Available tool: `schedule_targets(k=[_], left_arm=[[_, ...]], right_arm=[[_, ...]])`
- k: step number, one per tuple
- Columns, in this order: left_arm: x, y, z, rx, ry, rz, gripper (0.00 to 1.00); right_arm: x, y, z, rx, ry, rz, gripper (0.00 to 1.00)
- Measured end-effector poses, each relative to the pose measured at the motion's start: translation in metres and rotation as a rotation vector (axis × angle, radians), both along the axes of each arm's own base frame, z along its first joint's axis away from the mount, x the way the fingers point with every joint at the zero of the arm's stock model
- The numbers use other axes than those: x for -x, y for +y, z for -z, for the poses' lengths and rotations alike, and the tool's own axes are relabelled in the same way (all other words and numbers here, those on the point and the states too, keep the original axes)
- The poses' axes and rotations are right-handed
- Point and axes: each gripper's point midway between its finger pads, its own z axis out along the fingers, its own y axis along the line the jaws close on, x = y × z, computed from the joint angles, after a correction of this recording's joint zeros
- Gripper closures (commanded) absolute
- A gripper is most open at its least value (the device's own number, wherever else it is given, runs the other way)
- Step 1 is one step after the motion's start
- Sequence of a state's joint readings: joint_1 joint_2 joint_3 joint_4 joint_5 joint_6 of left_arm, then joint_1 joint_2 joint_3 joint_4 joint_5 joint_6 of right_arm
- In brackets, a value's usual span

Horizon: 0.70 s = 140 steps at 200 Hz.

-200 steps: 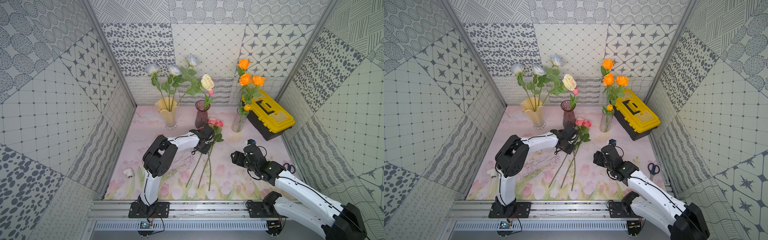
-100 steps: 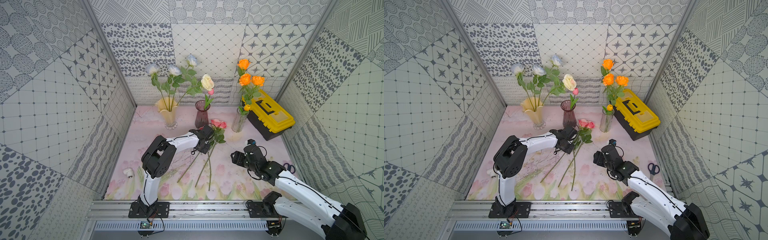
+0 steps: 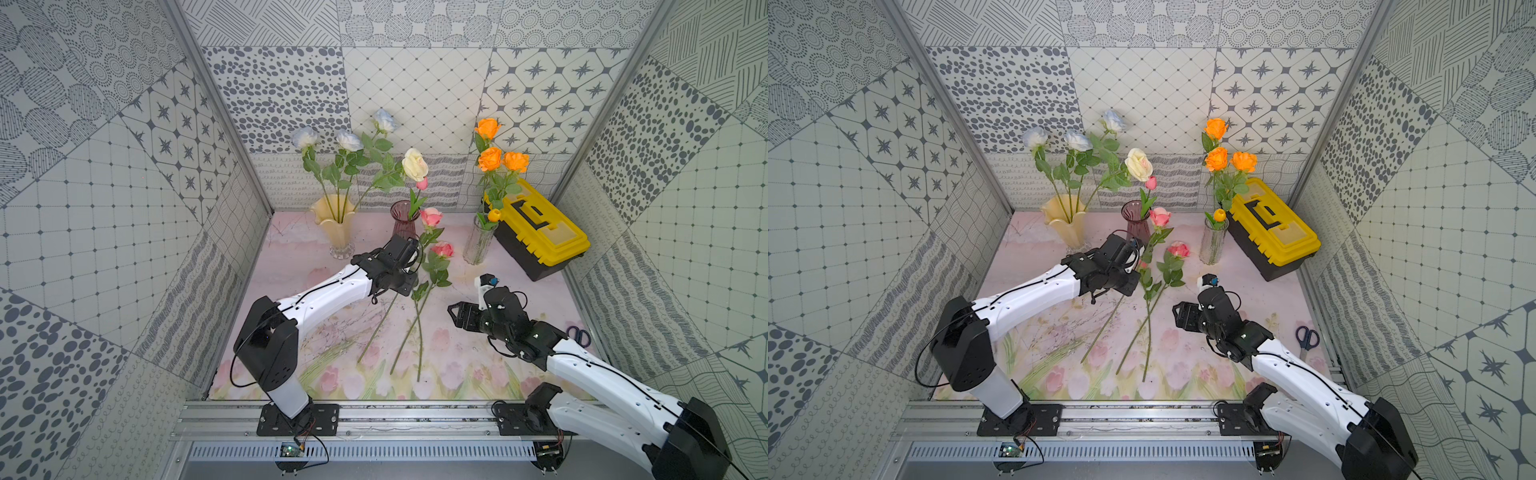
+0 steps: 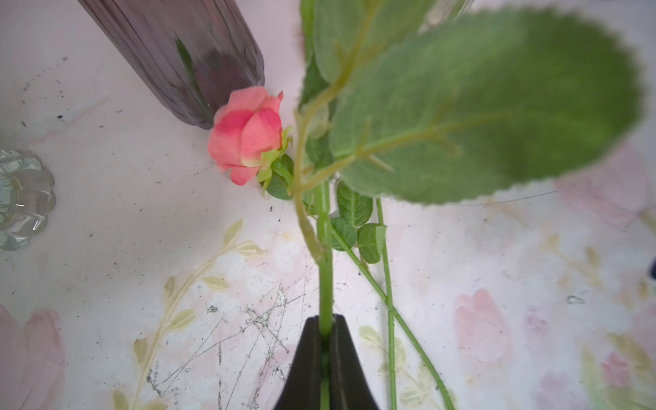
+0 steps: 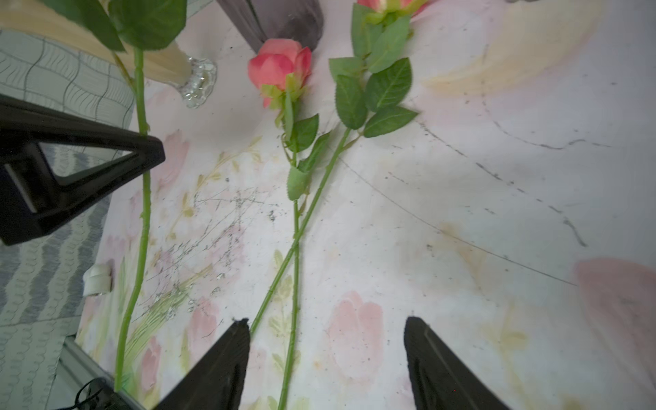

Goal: Arrange the flowers in different vases according to their variety
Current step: Pick up the flower at the center of the board.

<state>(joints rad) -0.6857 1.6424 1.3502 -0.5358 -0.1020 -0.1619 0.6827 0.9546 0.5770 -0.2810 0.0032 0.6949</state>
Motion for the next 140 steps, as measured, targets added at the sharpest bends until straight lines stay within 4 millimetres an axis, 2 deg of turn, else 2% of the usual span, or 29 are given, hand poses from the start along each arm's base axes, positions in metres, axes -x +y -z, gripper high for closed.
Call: schedule_targets(k=[32, 75, 121, 140], left_arm=[[0.012, 0.0, -0.039, 0.164, -0.043, -0.007, 1.0], [0.02, 0.0, -0.074, 0.367, -0.07, -0.022, 1.0], [0.022, -0.006, -0.108, 0.532, -0.1, -0.02, 1.0], [0.023, -0.006, -0.12, 0.58, -0.112, -0.016, 1.0]], right_arm=[[0.005, 0.05, -0.036, -0.078, -0.111, -0.181, 0.28], [0.003, 0.105, -0.079, -0.15, -0.229, -0.329, 0.31], [-0.005, 0.136, -0.093, -0.174, -0.274, -0.384, 0.36], [-0.009, 0.143, -0.095, -0.173, -0.279, -0.387, 0.44]])
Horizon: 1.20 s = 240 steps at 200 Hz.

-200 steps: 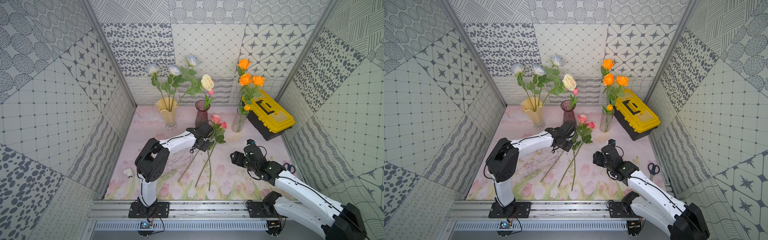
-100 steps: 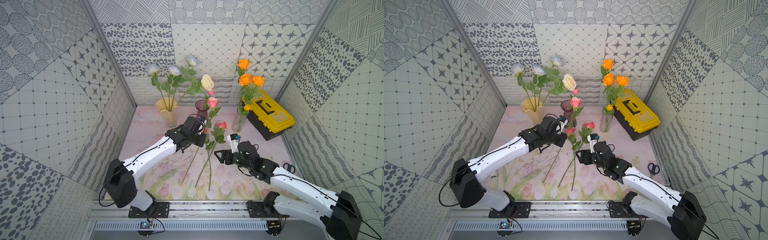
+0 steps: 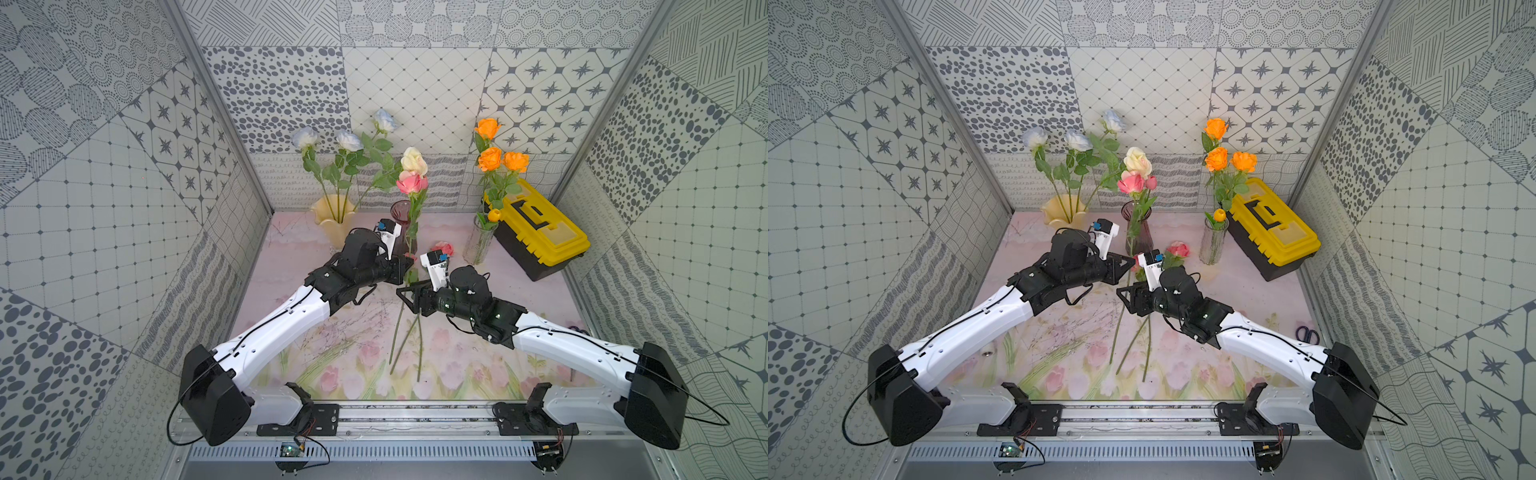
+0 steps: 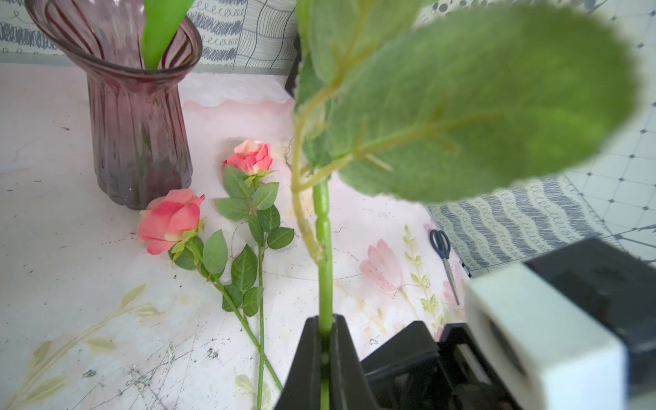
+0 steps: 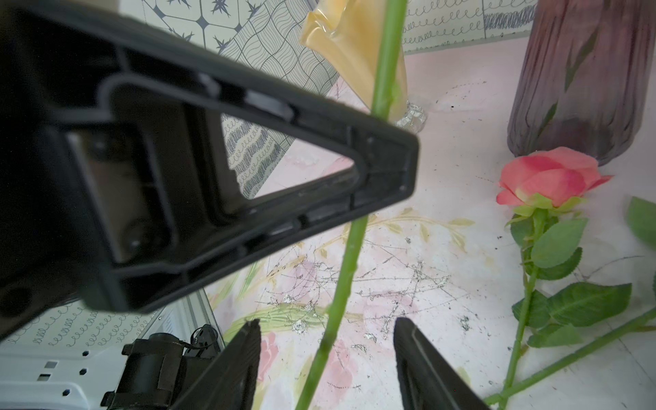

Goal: Arrange the flowers in different vases according to their variety
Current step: Pick up the flower at the center of the board.

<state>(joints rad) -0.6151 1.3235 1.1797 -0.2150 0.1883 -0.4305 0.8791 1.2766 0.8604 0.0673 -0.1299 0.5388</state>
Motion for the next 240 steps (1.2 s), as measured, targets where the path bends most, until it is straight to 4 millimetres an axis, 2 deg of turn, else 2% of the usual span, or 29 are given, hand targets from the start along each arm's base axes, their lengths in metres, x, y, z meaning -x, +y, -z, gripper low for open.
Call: schedule_targets(k=[29, 38, 55, 74, 79, 89, 98, 106, 119, 147, 173, 197, 240], left_arm=[[0.002, -0.001, -0.017, 0.058, -0.022, 0.007, 1.0], [0.003, 0.0, -0.019, 0.069, -0.026, 0.009, 1.0], [0.004, 0.001, -0.022, 0.085, -0.032, 0.01, 1.0], [0.004, 0.004, -0.027, 0.101, -0.049, 0.002, 0.99], [0.004, 0.005, -0.028, 0.105, -0.054, 0.0, 0.87], [0.003, 0.007, -0.03, 0.109, -0.06, -0.005, 0.54], [0.004, 0.008, -0.031, 0.115, -0.059, -0.007, 0.32], [0.004, 0.009, -0.031, 0.117, -0.058, -0.008, 0.21], [0.005, 0.012, -0.033, 0.12, -0.063, -0.013, 0.11], [0.01, 0.023, -0.032, 0.115, -0.064, -0.032, 0.05], [0.011, 0.041, -0.024, 0.086, -0.063, -0.076, 0.04], [0.014, 0.056, -0.001, 0.033, -0.023, -0.107, 0.04], [0.011, 0.089, 0.049, -0.068, 0.087, -0.193, 0.03]], right_arm=[[-0.003, 0.004, -0.004, 0.002, -0.022, -0.001, 0.65], [-0.005, 0.005, -0.007, -0.004, -0.022, 0.005, 0.75], [-0.007, 0.006, -0.013, -0.001, -0.048, 0.005, 1.0], [-0.01, 0.008, -0.016, 0.003, -0.042, 0.015, 1.0], [-0.011, 0.009, -0.016, 0.004, -0.042, 0.015, 1.0], [-0.012, 0.01, -0.018, 0.006, -0.043, 0.017, 1.0], [-0.014, 0.011, -0.019, 0.008, -0.049, 0.022, 1.0], [-0.016, 0.011, -0.02, 0.012, -0.055, 0.029, 1.0], [-0.02, 0.01, -0.024, 0.02, -0.075, 0.044, 1.0], [-0.035, 0.003, -0.041, 0.038, -0.125, 0.095, 1.0], [-0.062, -0.007, -0.062, 0.064, -0.19, 0.168, 1.0], [-0.094, -0.019, -0.088, 0.081, -0.265, 0.254, 1.0], [-0.154, -0.036, -0.154, 0.089, -0.432, 0.404, 1.0]])
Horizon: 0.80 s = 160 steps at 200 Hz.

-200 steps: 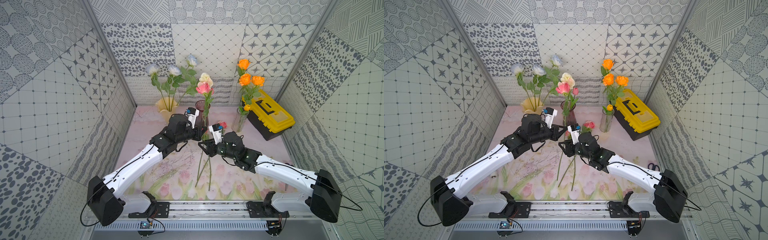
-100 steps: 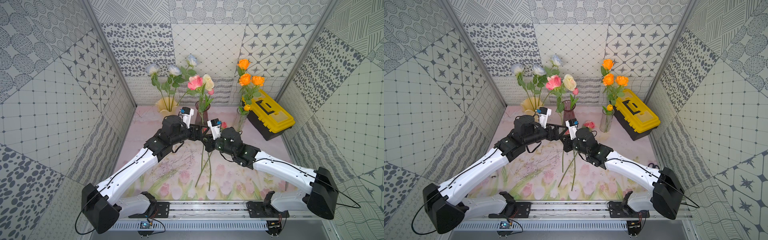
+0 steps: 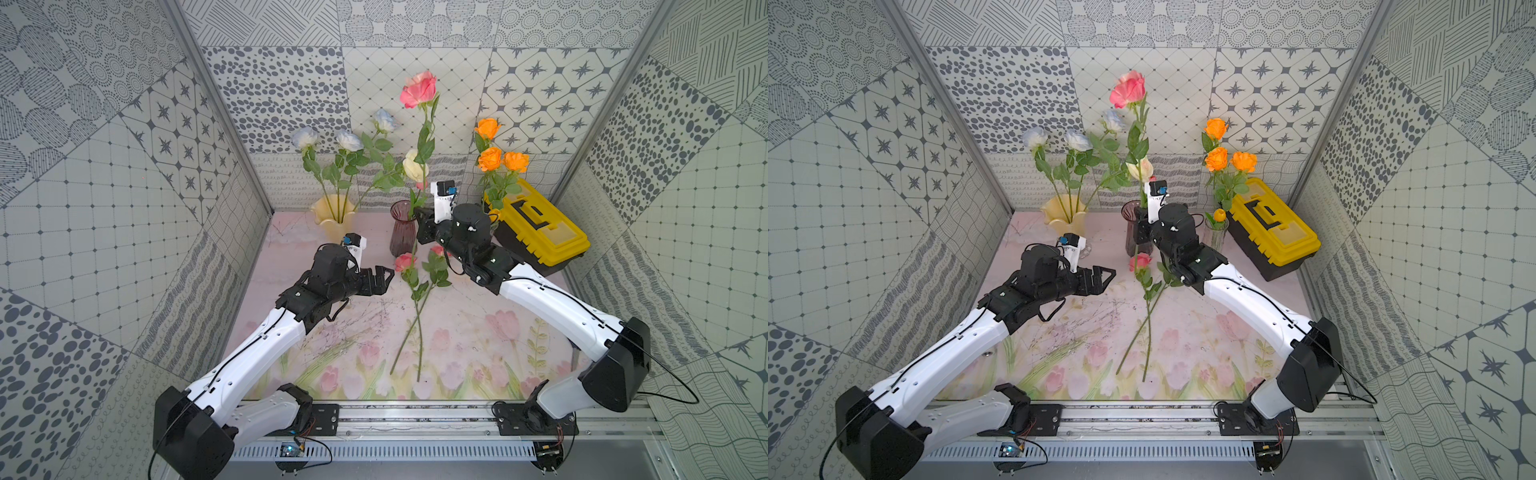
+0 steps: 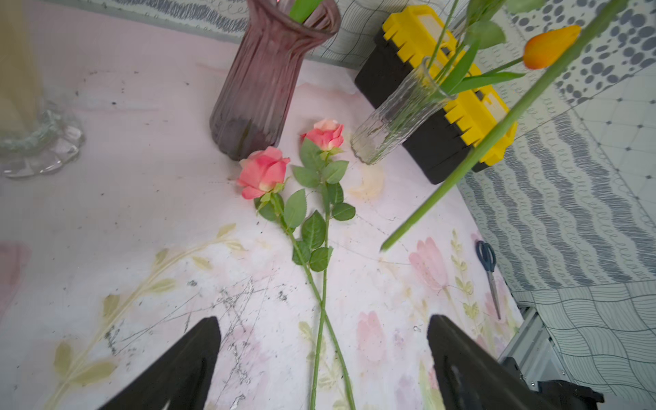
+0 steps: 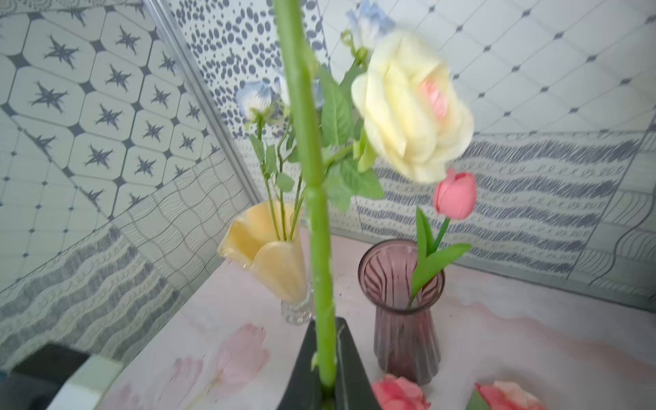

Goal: Arrange the flowers in different vases according to their variety
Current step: Pick up the flower at the center of the board, then insert the flower into the vase.

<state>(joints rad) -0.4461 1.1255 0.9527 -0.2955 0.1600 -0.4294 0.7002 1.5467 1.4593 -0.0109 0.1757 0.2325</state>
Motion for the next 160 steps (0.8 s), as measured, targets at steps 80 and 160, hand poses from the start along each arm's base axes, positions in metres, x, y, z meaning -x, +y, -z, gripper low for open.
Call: schedule_targets(k=[80, 160], left_arm=[[0.001, 0.041, 0.048, -0.07, 0.146, -0.096, 0.03], [0.003, 0.05, 0.056, -0.066, 0.168, -0.108, 0.03]], right_arm=[[-0.099, -0.022, -0.039, 0.034, -0.151, 0.228, 1.0], [-0.157, -0.017, -0.025, 0.04, -0.17, 0.337, 1.0]])
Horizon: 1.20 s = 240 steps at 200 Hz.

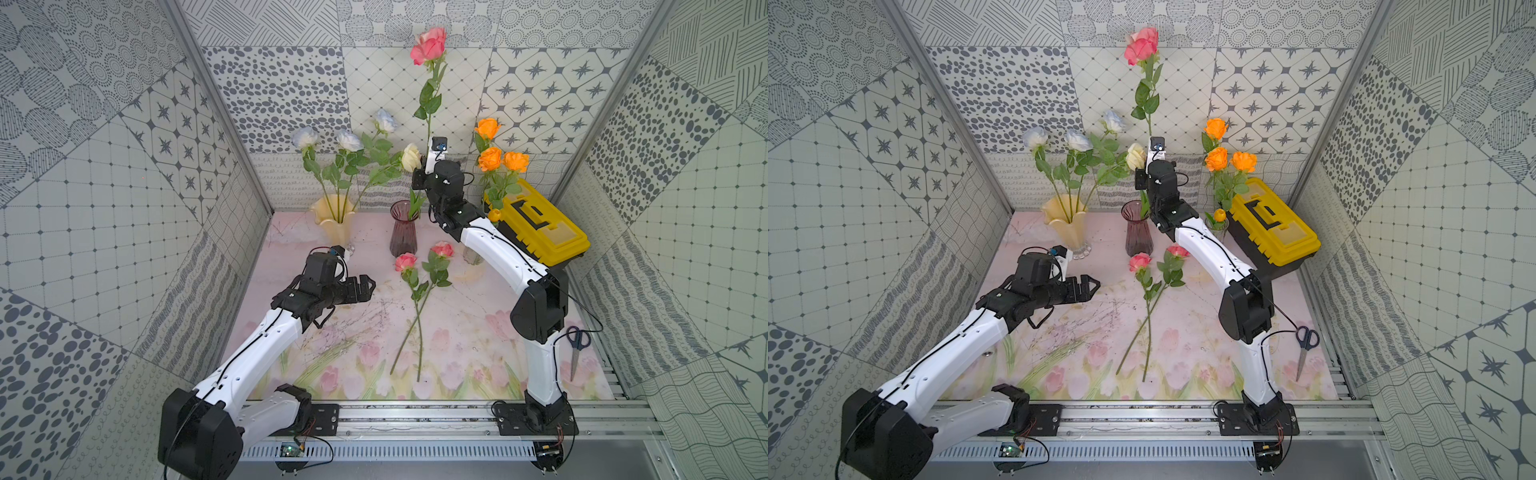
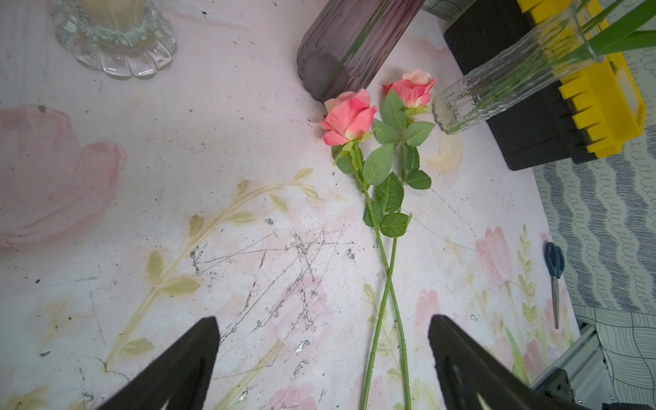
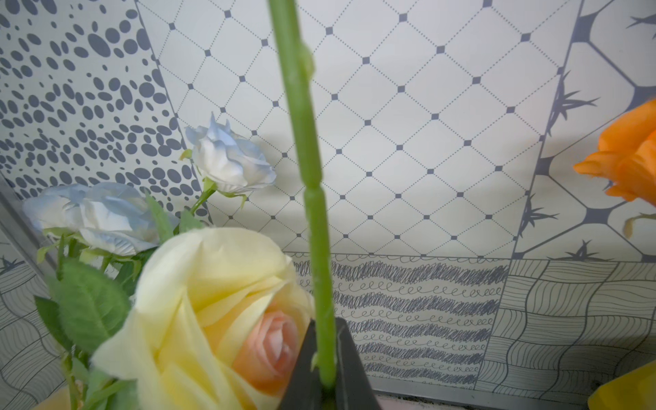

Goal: Arrange the flowers in different vases according to their variety
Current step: Insert the flower into the vase.

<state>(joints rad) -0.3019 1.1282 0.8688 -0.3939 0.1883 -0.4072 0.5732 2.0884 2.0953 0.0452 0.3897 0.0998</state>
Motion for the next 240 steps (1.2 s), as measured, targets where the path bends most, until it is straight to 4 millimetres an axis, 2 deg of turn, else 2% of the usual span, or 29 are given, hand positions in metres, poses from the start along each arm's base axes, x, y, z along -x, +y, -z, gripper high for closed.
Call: schedule_targets(k=[26, 56, 74, 98, 163, 179, 190, 214, 240], left_arm=[[0.001, 0.0, 0.0, 0.006, 0.001, 0.002, 0.03], [0.002, 0.0, 0.001, 0.012, 0.006, 0.006, 0.03], [0.002, 0.0, 0.003, 0.012, 0.011, 0.007, 0.03], [0.003, 0.0, 0.003, 0.015, 0.013, 0.01, 0.03], [0.004, -0.001, 0.006, 0.019, 0.023, 0.016, 0.03], [0.005, -0.001, 0.008, 0.018, 0.026, 0.016, 0.03], [0.005, -0.001, 0.008, 0.018, 0.027, 0.016, 0.03], [0.006, -0.001, 0.009, 0.017, 0.03, 0.016, 0.03], [0.006, -0.001, 0.01, 0.017, 0.031, 0.016, 0.03]], right_arm=[[-0.006, -0.004, -0.01, -0.008, -0.015, 0.019, 1.0], [-0.002, -0.007, -0.03, -0.032, -0.043, 0.022, 1.0], [-0.001, -0.007, -0.031, -0.034, -0.041, 0.022, 1.0], [-0.001, -0.005, -0.015, -0.017, -0.01, 0.019, 1.0], [0.004, 0.0, 0.056, 0.006, 0.12, 0.014, 1.0], [0.004, 0.003, 0.067, 0.003, 0.141, 0.008, 0.62], [0.005, 0.004, 0.073, -0.002, 0.151, 0.006, 0.47], [0.008, 0.008, 0.076, 0.001, 0.159, -0.005, 0.35], [0.014, 0.013, 0.071, -0.002, 0.153, -0.017, 0.32]])
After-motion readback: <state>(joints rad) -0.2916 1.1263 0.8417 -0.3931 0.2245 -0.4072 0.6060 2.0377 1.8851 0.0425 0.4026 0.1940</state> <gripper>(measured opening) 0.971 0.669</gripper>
